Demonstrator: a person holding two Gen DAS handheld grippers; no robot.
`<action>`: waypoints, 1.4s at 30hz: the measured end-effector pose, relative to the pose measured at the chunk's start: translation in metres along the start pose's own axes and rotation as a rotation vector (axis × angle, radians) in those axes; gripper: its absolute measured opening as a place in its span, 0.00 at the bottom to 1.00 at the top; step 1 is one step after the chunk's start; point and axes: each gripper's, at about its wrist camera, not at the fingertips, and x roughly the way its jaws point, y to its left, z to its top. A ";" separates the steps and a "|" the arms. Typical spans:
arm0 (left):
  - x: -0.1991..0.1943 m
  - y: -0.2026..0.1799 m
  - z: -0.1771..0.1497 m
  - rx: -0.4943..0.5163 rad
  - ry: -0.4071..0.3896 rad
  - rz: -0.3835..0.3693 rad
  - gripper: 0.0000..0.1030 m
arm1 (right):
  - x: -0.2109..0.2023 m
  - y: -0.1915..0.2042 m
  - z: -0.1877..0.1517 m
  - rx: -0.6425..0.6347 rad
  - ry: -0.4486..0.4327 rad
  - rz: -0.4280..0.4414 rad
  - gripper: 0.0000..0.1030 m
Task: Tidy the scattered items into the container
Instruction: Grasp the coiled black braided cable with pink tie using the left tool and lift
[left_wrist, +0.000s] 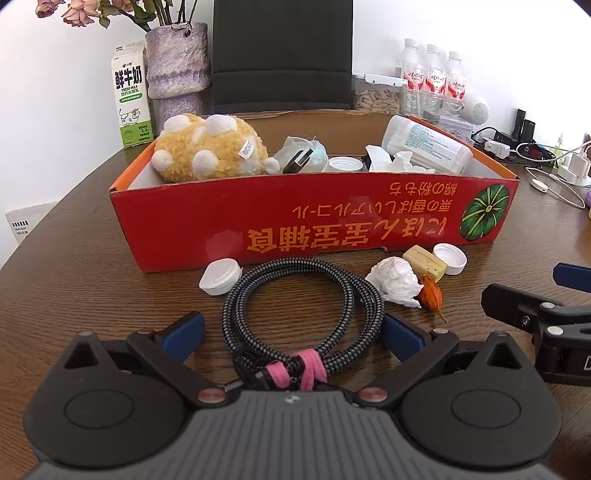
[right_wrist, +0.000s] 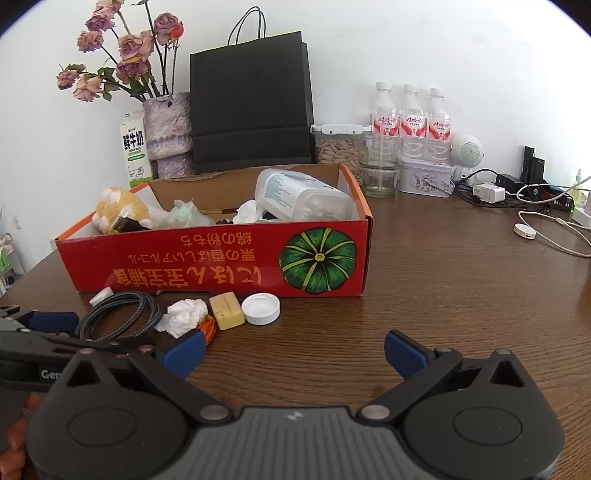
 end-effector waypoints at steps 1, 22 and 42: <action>0.000 0.000 0.000 0.001 0.000 0.000 1.00 | 0.000 0.000 0.000 -0.001 0.001 0.000 1.00; -0.037 0.019 -0.005 -0.084 -0.226 -0.055 0.84 | 0.002 0.001 -0.001 -0.006 0.007 0.002 1.00; -0.052 0.064 -0.010 -0.172 -0.297 -0.023 0.84 | 0.012 0.036 0.003 -0.108 0.033 -0.004 0.94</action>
